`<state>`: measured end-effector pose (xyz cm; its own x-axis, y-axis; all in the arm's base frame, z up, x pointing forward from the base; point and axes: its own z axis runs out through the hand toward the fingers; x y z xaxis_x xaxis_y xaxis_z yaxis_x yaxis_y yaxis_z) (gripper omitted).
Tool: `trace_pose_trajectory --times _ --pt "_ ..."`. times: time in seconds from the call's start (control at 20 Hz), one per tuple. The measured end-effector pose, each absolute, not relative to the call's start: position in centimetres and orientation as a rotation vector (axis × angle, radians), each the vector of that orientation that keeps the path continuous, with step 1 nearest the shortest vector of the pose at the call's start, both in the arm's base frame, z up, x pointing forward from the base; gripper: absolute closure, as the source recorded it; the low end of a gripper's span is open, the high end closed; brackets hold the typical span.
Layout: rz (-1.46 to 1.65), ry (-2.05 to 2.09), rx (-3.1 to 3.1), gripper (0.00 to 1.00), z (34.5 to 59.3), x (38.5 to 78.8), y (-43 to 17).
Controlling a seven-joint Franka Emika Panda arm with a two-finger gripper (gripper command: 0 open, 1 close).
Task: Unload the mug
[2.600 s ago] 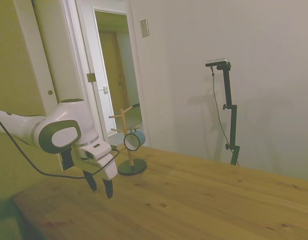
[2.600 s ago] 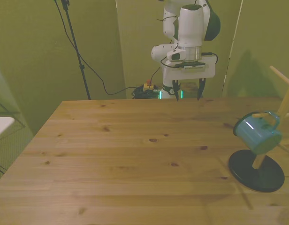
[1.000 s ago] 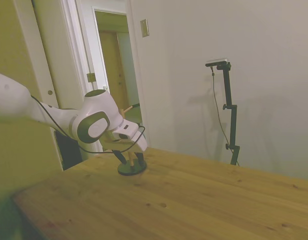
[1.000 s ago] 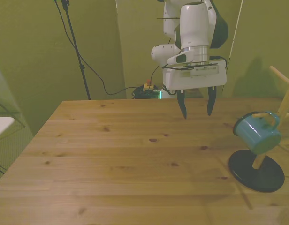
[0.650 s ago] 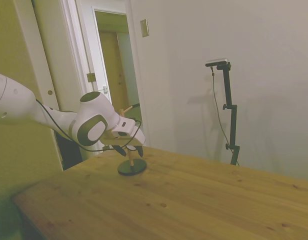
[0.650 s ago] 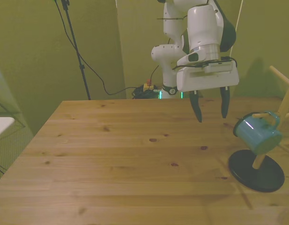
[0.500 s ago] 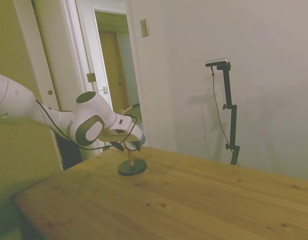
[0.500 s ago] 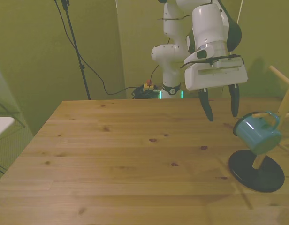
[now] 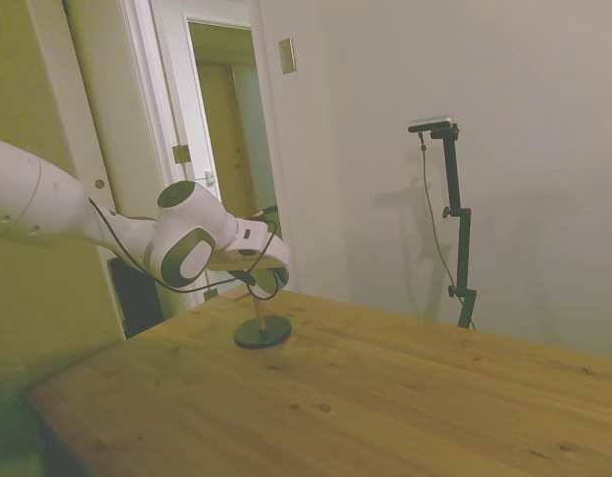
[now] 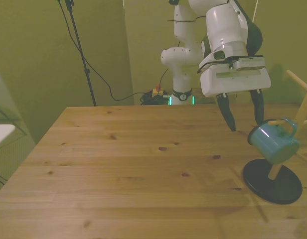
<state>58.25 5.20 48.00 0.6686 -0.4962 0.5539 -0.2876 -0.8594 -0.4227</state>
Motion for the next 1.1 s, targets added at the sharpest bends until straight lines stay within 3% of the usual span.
trace_pose_trajectory --times 1.1 --pt "-0.962 0.589 -2.59 0.0 48.2 61.1 5.3"
